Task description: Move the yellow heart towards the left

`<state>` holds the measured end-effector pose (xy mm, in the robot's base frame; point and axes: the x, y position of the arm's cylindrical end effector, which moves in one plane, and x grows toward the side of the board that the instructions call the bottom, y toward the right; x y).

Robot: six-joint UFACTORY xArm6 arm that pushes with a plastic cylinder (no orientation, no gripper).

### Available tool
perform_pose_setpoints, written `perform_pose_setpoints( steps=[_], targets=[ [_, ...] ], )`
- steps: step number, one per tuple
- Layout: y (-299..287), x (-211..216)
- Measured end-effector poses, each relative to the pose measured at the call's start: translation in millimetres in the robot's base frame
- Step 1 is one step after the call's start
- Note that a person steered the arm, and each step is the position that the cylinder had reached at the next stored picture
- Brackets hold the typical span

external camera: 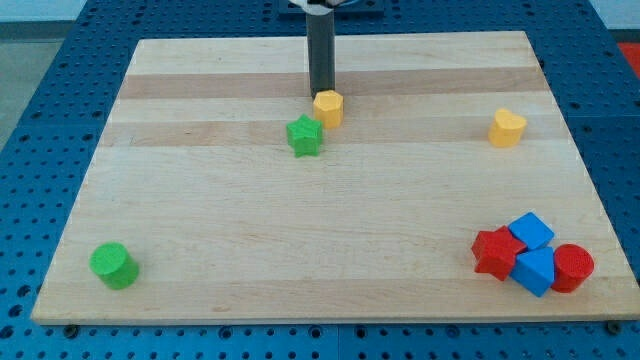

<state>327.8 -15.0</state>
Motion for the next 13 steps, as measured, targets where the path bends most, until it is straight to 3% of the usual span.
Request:
perform_pose_setpoints(
  steps=[2, 3, 4, 6, 7, 8, 11, 13],
  targets=[
    [12.6, -6.0],
    [59.6, -53.6],
    [133.9, -72.5],
    [319.4, -24.4],
    [351.1, 50.1],
    [348.8, 88.9],
    [251.9, 71.8],
    [218.8, 44.3]
  ],
)
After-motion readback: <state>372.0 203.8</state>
